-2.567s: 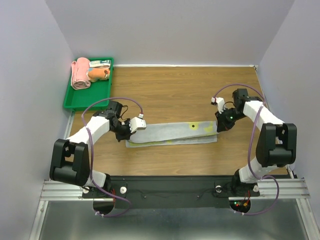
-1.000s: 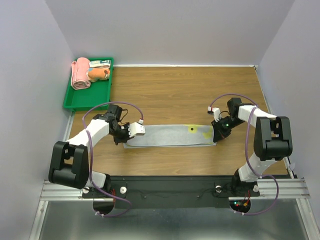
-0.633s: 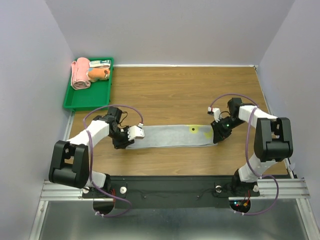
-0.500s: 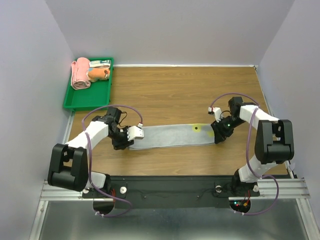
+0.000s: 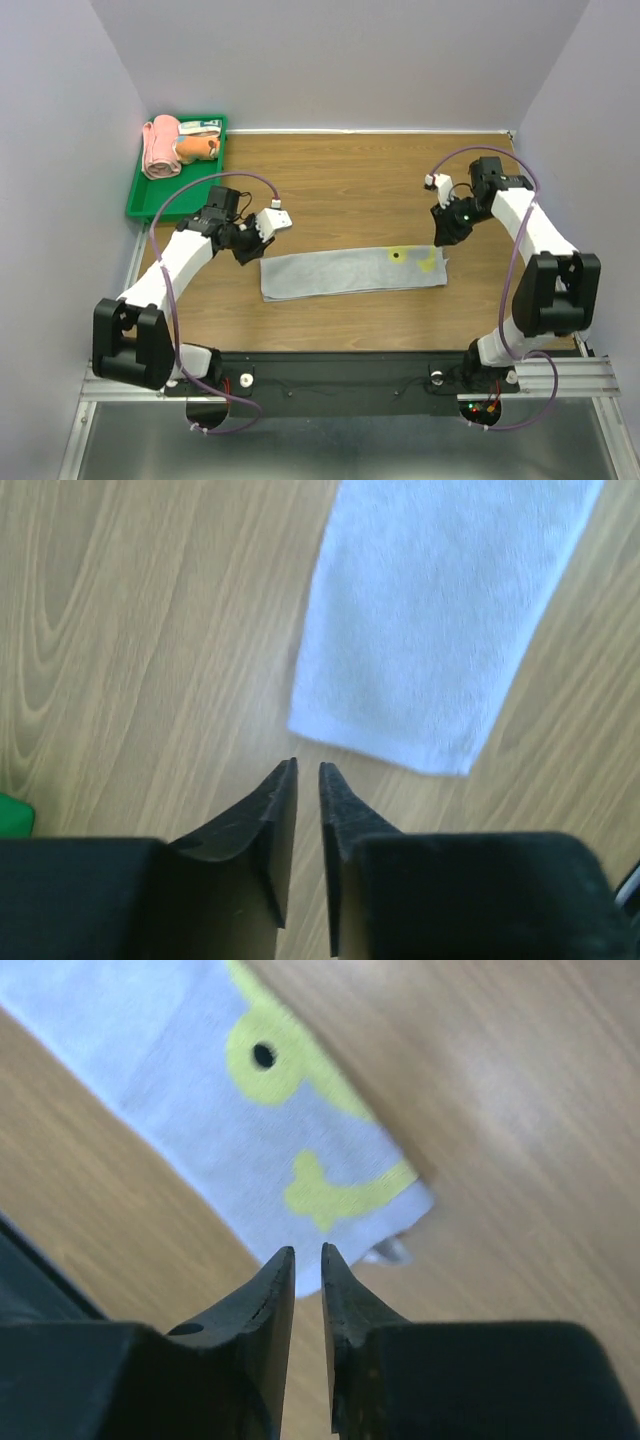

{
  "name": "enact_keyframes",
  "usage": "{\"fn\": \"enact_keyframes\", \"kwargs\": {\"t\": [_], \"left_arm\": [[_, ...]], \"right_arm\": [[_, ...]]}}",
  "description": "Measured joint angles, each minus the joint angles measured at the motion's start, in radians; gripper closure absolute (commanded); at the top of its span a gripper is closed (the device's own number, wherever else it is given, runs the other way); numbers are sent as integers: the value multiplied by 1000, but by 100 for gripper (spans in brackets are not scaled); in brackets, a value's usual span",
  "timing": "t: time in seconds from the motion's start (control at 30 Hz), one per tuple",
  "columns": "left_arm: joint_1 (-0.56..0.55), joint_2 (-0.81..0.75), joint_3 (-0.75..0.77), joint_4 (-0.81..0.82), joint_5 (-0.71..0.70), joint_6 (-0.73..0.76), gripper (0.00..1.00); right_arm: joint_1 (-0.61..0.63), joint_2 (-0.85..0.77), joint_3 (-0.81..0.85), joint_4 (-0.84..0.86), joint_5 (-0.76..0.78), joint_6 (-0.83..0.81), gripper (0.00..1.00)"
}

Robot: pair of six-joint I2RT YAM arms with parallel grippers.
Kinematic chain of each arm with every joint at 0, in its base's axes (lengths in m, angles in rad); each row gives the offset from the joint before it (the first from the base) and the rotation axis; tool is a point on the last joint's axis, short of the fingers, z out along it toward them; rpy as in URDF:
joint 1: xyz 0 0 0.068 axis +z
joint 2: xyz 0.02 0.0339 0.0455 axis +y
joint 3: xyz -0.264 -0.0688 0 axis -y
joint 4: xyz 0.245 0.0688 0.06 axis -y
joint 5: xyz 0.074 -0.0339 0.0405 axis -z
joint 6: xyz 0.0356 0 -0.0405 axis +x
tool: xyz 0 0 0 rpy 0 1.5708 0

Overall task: Roll the towels
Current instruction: Fold the towel

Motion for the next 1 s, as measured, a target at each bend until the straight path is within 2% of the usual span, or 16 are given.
{"fn": "enact_keyframes", "kwargs": {"t": [0.17, 0.4, 0.57, 0.73, 0.87, 1.0], "left_arm": [[-55, 95, -5, 100, -9, -163, 80], [-77, 190, -26, 197, -84, -291, 87], [-76, 281, -33, 255, -194, -325, 89], [-76, 351, 13, 280, -231, -346, 91], [-76, 437, 109, 299, -273, -356, 93], [-77, 582, 287, 317, -321, -348, 93]], "right_arm": [[2, 157, 42, 74, 18, 76, 85], [3, 282, -3, 164, 93, 122, 87], [3, 284, -63, 233, 158, 129, 87], [3, 226, -132, 280, 168, 125, 85], [3, 169, -203, 293, 171, 107, 84], [15, 142, -237, 285, 167, 87, 82]]}}
